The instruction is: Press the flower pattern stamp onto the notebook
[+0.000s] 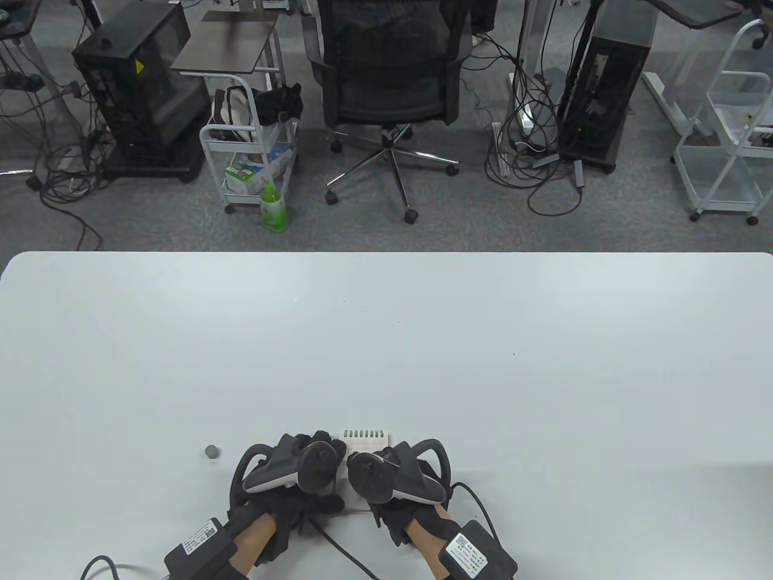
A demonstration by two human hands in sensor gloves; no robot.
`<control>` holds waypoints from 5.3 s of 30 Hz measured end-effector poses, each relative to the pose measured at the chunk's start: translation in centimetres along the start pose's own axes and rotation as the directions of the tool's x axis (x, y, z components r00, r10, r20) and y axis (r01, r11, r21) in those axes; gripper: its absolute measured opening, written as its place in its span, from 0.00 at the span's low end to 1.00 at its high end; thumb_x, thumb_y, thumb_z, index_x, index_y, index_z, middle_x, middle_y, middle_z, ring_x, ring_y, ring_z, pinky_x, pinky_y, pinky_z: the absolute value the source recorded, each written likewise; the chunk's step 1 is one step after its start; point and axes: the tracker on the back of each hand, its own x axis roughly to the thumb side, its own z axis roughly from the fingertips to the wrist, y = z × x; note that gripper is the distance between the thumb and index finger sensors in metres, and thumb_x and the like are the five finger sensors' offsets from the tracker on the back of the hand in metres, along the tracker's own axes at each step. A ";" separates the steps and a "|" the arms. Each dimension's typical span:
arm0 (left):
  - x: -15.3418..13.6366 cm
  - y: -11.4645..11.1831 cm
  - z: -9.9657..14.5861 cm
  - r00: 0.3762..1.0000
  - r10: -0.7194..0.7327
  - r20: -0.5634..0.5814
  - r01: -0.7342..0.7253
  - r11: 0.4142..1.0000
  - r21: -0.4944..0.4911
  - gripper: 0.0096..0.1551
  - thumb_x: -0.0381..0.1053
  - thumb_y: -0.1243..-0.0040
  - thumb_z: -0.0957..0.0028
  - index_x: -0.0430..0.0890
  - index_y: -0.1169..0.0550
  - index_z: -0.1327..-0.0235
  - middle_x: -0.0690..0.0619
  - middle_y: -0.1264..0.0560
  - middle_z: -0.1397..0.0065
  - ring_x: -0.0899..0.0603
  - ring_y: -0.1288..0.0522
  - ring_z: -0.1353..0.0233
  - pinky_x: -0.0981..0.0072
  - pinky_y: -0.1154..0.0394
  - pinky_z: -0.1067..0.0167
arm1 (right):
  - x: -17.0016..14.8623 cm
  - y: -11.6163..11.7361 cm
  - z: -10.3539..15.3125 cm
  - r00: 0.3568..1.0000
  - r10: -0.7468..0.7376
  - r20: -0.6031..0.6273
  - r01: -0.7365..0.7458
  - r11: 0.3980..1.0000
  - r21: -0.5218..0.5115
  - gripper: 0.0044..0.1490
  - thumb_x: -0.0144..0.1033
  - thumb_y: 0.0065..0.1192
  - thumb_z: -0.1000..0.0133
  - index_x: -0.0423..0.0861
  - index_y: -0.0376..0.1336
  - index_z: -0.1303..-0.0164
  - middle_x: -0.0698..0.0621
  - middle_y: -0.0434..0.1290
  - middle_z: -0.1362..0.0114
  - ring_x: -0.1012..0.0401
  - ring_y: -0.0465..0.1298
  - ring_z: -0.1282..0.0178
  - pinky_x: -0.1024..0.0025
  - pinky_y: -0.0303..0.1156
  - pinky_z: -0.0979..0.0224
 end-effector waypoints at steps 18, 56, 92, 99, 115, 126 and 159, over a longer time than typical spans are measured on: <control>0.0 0.0 0.0 1.000 0.000 0.002 0.000 1.000 -0.001 0.55 0.70 0.46 0.63 0.49 0.47 0.24 0.45 0.52 0.19 0.34 0.50 0.23 0.35 0.45 0.33 | -0.3 0.2 0.2 1.000 -0.010 -0.015 0.010 1.000 -0.022 0.27 0.37 0.70 0.53 0.46 0.73 0.43 0.38 0.83 0.55 0.50 0.88 0.62 0.48 0.78 0.46; 0.0 0.0 0.0 1.000 0.001 -0.001 -0.001 1.000 0.000 0.55 0.70 0.46 0.63 0.49 0.47 0.24 0.45 0.52 0.19 0.34 0.50 0.23 0.35 0.45 0.33 | -2.7 -1.2 1.1 1.000 0.006 -0.017 -0.006 1.000 -0.007 0.28 0.39 0.72 0.55 0.46 0.74 0.44 0.41 0.85 0.55 0.51 0.89 0.62 0.47 0.78 0.45; 0.1 -0.1 0.1 1.000 -0.002 -0.005 0.002 1.000 -0.006 0.55 0.70 0.47 0.62 0.49 0.48 0.23 0.45 0.53 0.19 0.34 0.51 0.23 0.35 0.45 0.32 | -2.0 -0.5 1.2 1.000 0.012 -0.028 -0.012 1.000 0.005 0.27 0.37 0.71 0.55 0.45 0.74 0.45 0.39 0.84 0.54 0.50 0.89 0.60 0.47 0.78 0.44; 0.1 -0.1 0.1 1.000 -0.001 -0.004 0.001 1.000 -0.006 0.55 0.70 0.47 0.62 0.49 0.48 0.23 0.45 0.53 0.19 0.34 0.51 0.23 0.35 0.45 0.32 | -2.0 -0.6 1.1 0.999 0.026 -0.025 -0.026 1.000 0.014 0.27 0.38 0.71 0.54 0.46 0.73 0.44 0.40 0.84 0.54 0.50 0.89 0.60 0.46 0.77 0.44; 0.1 -0.1 0.0 1.000 -0.001 -0.004 0.001 1.000 -0.006 0.55 0.70 0.47 0.62 0.49 0.48 0.23 0.45 0.53 0.19 0.34 0.51 0.23 0.35 0.45 0.32 | -4.9 -4.8 3.0 0.995 -0.097 -0.023 0.084 0.943 -0.322 0.28 0.42 0.69 0.54 0.48 0.73 0.44 0.43 0.84 0.52 0.51 0.88 0.59 0.46 0.77 0.43; 0.1 -0.1 0.0 1.000 0.005 -0.002 -0.005 1.000 -0.006 0.55 0.70 0.47 0.62 0.49 0.48 0.23 0.45 0.53 0.19 0.34 0.51 0.23 0.34 0.45 0.32 | -10.9 -4.1 4.2 0.782 -0.588 -0.205 0.449 0.760 -0.470 0.29 0.38 0.71 0.54 0.48 0.73 0.42 0.43 0.82 0.47 0.48 0.86 0.54 0.45 0.75 0.41; -13.0 3.1 4.7 0.821 -0.240 -0.518 0.234 0.969 -0.078 0.36 0.58 0.38 0.57 0.48 0.27 0.33 0.45 0.22 0.33 0.42 0.17 0.49 0.51 0.23 0.59 | -12.9 -3.3 4.4 0.523 -0.841 -0.140 0.703 0.519 -0.487 0.29 0.39 0.71 0.53 0.46 0.72 0.41 0.42 0.82 0.49 0.50 0.86 0.57 0.48 0.76 0.44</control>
